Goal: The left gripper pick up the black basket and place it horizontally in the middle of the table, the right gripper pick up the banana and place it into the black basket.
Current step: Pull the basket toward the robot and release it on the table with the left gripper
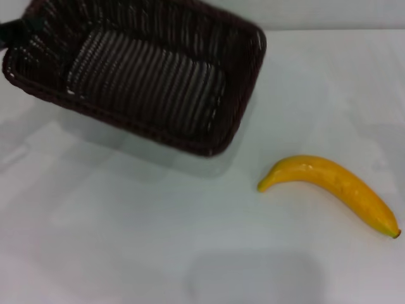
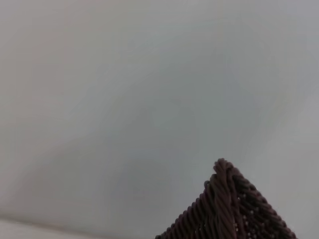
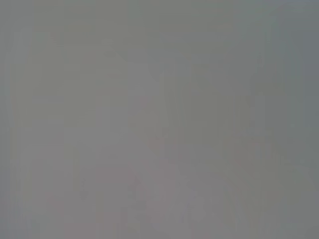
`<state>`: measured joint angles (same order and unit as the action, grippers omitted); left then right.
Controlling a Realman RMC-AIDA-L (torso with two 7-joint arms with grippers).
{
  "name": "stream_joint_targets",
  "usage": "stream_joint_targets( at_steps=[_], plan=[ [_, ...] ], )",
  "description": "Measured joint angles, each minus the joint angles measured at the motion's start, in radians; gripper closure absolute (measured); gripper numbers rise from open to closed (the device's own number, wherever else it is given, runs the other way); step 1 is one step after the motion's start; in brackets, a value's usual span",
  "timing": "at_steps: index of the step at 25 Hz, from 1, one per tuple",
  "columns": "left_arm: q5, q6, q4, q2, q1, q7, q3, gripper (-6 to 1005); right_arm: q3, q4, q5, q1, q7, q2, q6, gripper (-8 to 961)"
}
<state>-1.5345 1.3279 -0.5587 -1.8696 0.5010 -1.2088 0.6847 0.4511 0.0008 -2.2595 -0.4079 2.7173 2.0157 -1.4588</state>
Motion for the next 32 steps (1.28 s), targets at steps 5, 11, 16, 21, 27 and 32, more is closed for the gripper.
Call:
stream_joint_targets(
  at_steps=[5,11,16,21,27,32],
  plan=[
    [-0.224,-0.027,0.079,-0.061,-0.077,-0.090,-0.002,802,-0.003,-0.020,0.000,-0.001,0.003,0.000,0.021,99],
    [-0.291,-0.111,0.139,-0.133,-0.100,-0.147,-0.002,795,-0.007,-0.051,-0.001,-0.007,0.004,0.000,0.058,98],
    [-0.304,-0.194,0.173,-0.202,-0.065,-0.205,0.014,788,-0.011,-0.071,-0.007,-0.014,0.001,0.000,0.063,98],
    [-0.255,-0.238,0.227,-0.197,0.005,-0.193,0.026,782,-0.010,-0.092,-0.006,-0.017,0.007,-0.001,0.068,99],
    [-0.238,-0.246,0.237,-0.202,0.024,-0.158,0.027,774,-0.011,-0.119,-0.008,-0.013,0.009,-0.002,0.077,99],
    [-0.236,-0.239,0.234,-0.197,0.025,-0.065,0.101,768,-0.011,-0.138,-0.009,-0.010,0.010,-0.002,0.078,113]
  ],
)
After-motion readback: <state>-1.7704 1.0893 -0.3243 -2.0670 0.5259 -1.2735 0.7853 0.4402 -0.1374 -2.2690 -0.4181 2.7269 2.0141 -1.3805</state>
